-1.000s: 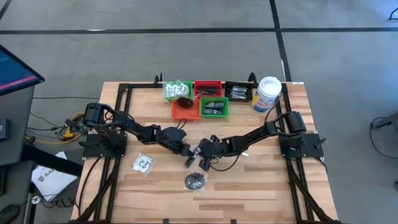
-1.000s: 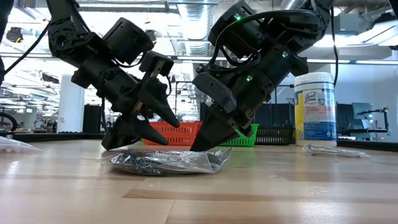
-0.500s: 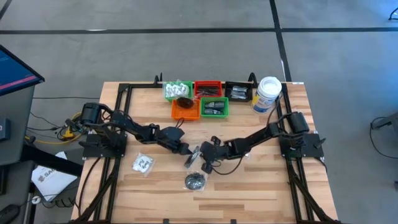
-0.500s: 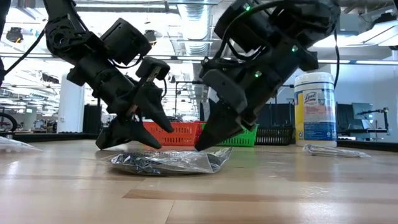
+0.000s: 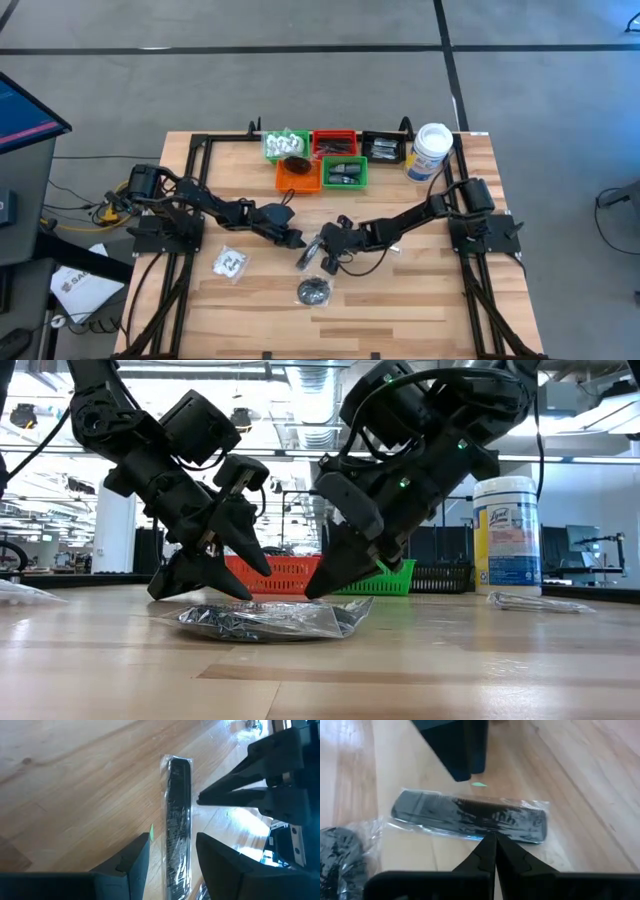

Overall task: Pick & Place Travel size toiletries
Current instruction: Put the black comb into the red bin

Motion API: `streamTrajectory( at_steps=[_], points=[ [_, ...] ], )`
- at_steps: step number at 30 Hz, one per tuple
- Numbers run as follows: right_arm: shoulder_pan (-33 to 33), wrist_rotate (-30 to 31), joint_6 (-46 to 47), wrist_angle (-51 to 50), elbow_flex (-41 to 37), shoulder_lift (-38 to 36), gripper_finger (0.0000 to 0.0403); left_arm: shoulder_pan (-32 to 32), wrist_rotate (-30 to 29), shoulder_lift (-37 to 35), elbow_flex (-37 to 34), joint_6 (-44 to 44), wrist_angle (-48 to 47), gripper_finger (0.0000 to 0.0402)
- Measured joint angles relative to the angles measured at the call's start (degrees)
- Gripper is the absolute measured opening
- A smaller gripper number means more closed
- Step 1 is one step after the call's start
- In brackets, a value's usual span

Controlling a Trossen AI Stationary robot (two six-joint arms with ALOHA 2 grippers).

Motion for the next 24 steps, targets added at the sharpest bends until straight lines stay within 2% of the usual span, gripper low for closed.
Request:
streamTrajectory(
  at_steps=[15, 24],
  points=[
    [-0.28, -3.95, 1.65, 1.07, 0.24, 1.6, 0.0, -0.02, 0.82, 0.05, -0.07, -0.1, 0.88, 0.0157],
    [-0.2, -3.53, 1.47, 0.82, 0.21, 1.26, 0.0, -0.02, 3.42, 0.13, -0.09, -0.39, 1.62, 0.0157]
  ],
)
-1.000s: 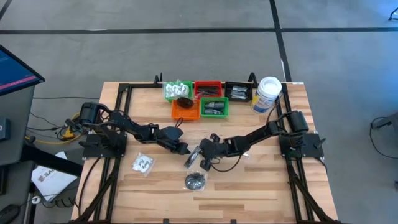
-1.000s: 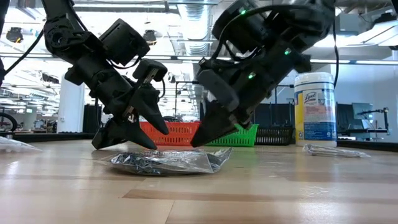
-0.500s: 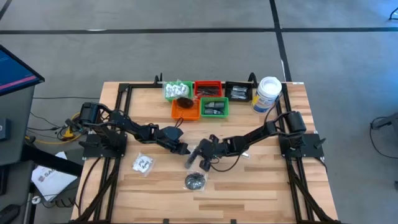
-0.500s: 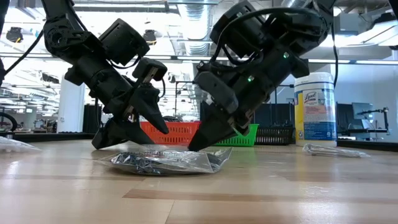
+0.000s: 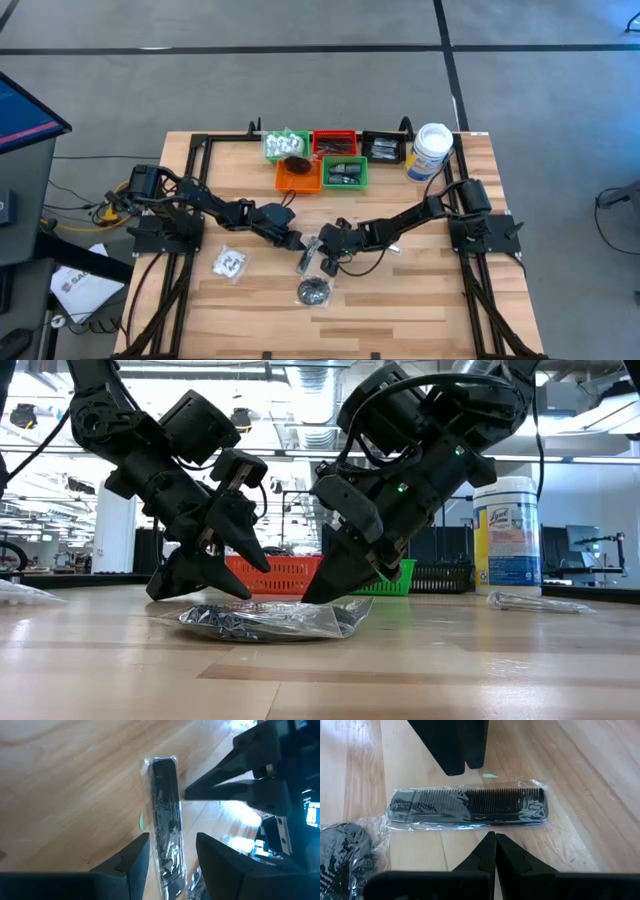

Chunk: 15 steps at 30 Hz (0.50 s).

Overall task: Pick & Place Travel size toiletries
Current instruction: Put the black comb into the red bin

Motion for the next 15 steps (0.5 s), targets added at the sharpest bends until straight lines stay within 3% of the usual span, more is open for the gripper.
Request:
streamTrajectory(
  at_steps=[4, 15],
  points=[
    [0.77, 2.42, -3.45, 0.91, 0.67, -1.17, 0.0, -0.02, 0.04, 0.0, 0.0, -0.16, 0.04, 0.0157],
    [-0.3, 2.1, -4.06, 0.16, 1.58, -0.37, 0.0, -0.11, 0.22, 0.0, 0.0, -0.69, 0.08, 0.0157]
  ],
)
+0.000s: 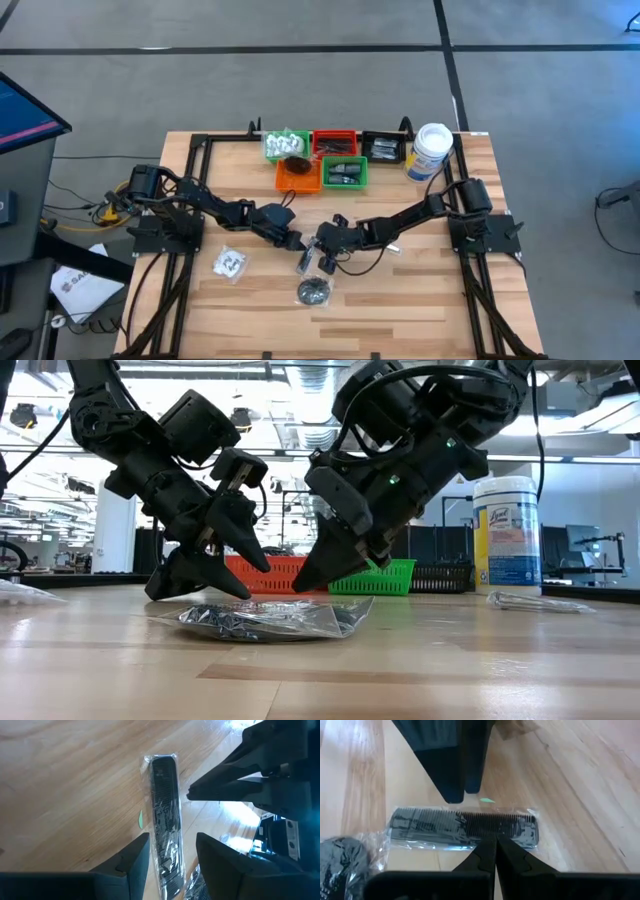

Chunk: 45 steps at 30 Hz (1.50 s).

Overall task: Pick & Place Travel size toiletries
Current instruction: Put the black comb into the red bin

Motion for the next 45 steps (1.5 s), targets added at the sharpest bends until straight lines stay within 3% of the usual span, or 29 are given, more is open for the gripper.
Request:
streamTrajectory(
  at_steps=[45],
  points=[
    [-0.55, -1.48, 1.9, 0.13, 0.88, 1.97, 0.0, -0.17, 0.05, -0.04, 0.04, 0.15, 0.17, 0.0157]
  ],
)
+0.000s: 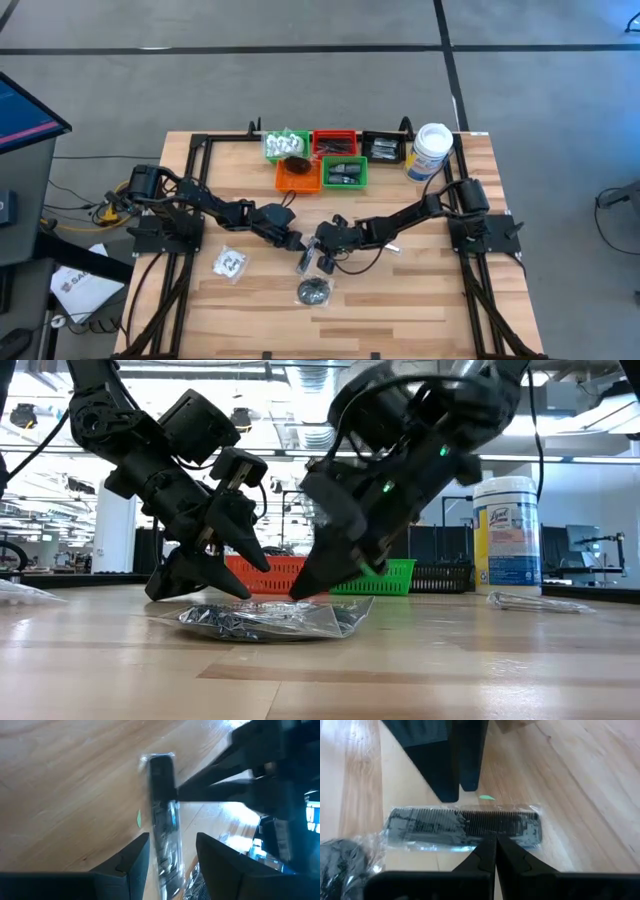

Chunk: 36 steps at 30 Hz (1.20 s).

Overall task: Pick & Place Travel size toiletries
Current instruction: Put the black comb into the red bin

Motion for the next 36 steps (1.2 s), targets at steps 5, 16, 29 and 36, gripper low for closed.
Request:
streamTrajectory(
  at_steps=[5, 16, 29, 36],
  points=[
    [-0.53, -4.39, 1.28, 0.32, 2.74, 3.26, 0.0, -0.8, 0.02, 0.09, 0.04, -0.19, 0.0, 0.0157],
    [-0.74, -5.33, -0.47, -3.61, 5.41, 3.89, 0.0, -2.06, 0.06, 0.04, 0.2, -0.31, -1.9, 0.0157],
    [1.35, -0.24, -2.23, -5.08, 5.14, 2.75, 0.0, -2.08, -0.85, 0.02, 0.2, 1.03, -4.69, 0.0157],
    [2.28, 1.99, -3.74, -5.47, 5.02, 2.21, 0.0, -2.06, -0.87, 0.07, 0.15, 1.05, -4.74, 0.0157]
  ],
)
